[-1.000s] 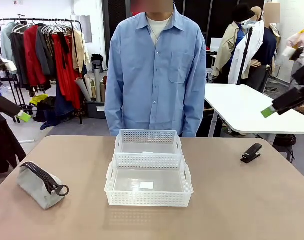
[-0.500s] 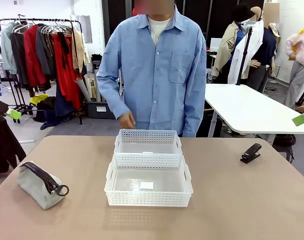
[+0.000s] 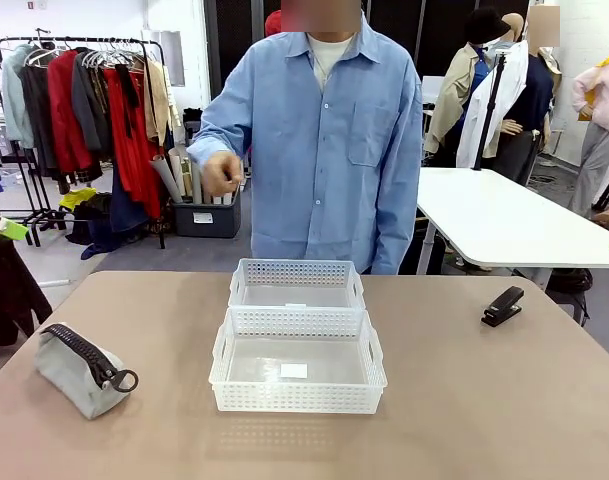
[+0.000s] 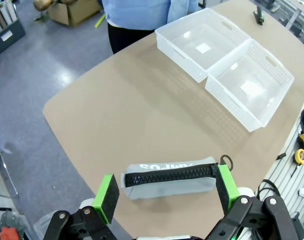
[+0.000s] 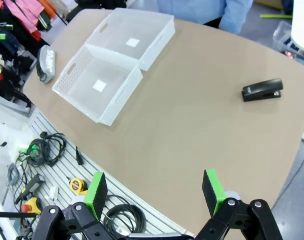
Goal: Distribute items into two baskets.
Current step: Pick up the Pencil pouch that the person points to.
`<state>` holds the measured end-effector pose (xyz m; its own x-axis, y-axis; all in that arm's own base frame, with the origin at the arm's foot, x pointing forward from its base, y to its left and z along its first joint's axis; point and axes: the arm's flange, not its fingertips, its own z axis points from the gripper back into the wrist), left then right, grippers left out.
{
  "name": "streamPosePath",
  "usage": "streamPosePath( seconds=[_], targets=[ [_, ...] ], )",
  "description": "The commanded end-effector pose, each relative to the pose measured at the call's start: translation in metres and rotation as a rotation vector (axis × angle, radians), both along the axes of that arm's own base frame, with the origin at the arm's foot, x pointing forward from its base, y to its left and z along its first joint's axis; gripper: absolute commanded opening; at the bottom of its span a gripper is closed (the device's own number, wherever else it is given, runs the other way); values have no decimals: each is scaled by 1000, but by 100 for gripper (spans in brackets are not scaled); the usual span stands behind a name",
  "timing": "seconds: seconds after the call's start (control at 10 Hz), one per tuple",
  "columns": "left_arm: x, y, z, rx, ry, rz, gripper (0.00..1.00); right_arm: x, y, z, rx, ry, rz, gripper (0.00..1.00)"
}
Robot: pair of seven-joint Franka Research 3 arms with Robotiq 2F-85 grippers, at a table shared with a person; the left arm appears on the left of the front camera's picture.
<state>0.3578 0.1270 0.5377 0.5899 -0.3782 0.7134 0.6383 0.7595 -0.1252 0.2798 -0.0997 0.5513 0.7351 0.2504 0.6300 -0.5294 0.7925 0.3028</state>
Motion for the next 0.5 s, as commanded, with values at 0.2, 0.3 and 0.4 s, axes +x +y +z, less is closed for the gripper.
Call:
streamPosePath(
  seconds=[0.2,0.3,0.4],
  targets=[
    [0,-1,0,-6,-4,-2,100,-1,0,1,0,-2,2,100],
    [0,-1,0,-6,-4,-2,100,-1,0,1,0,-2,2,100],
    [0,-1,0,-6,-4,-2,100,-1,0,1,0,-2,2,100]
  ],
)
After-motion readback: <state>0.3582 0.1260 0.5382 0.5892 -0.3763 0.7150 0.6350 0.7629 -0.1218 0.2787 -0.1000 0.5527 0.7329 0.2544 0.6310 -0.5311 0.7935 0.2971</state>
